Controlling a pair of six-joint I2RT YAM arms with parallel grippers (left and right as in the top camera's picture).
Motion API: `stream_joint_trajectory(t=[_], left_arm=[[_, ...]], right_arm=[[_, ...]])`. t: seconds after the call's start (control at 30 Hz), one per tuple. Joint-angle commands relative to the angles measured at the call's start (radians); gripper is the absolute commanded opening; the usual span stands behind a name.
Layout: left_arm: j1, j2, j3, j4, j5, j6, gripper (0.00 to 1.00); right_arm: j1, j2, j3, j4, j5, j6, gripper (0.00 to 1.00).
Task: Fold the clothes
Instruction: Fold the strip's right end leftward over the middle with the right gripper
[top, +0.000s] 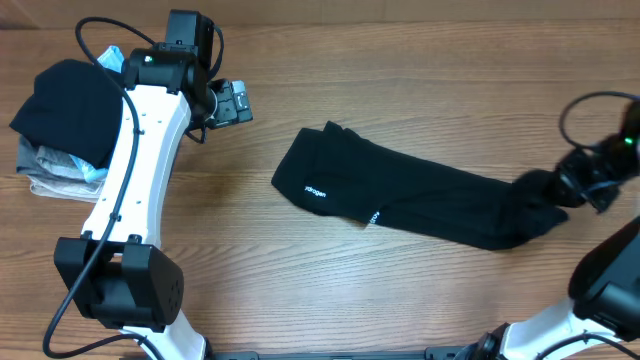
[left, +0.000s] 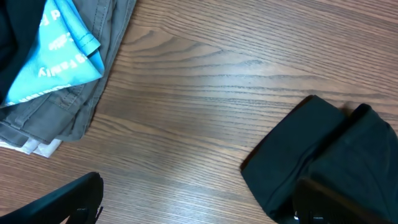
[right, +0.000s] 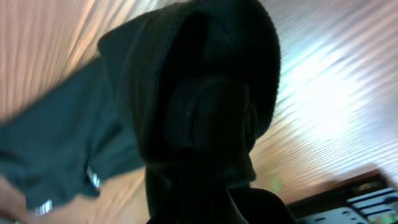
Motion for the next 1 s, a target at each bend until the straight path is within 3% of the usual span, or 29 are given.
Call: stream_joint_trajectory(t=[0.0,0.17,0.37,0.67,0.87,0.93,0.97], left_arm=[[0.0,0.013,-0.004,0.001,-0.013,0.016,1.0],[0.0,0.013,-0.004,0.001,-0.013,0.016,1.0],[0.0,0.013,-0.004,0.001,-0.013,0.016,1.0],[0.0,0.013,-0.004,0.001,-0.013,0.016,1.0],[0.0,0.013,-0.004,0.001,-0.013,0.016,1.0],[0.0,0.013,-0.004,0.001,-0.013,0.016,1.0],[0.0,0.013,-0.004,0.001,-0.013,0.016,1.0]], right_arm=[[0.126,-0.061,0.028,-0.022,-0.102,-0.033,0.04],[0.301,-0.061,0.02,0.006,-0.125,-0.018,0.04],[0.465,-0.06,-0.031,0.105,-0.07,0.105,0.04],[0.608,-0.057,-0.144,0.327,-0.054,0.159,0.04],[0.659,-0.057,-0.239,0.498,-0.058,0.16,0.15],[0.666,-0.057,-0.26,0.53,-0.064,0.16,0.23],[0.669,-0.057,-0.265,0.542,-0.081,0.159,0.32]])
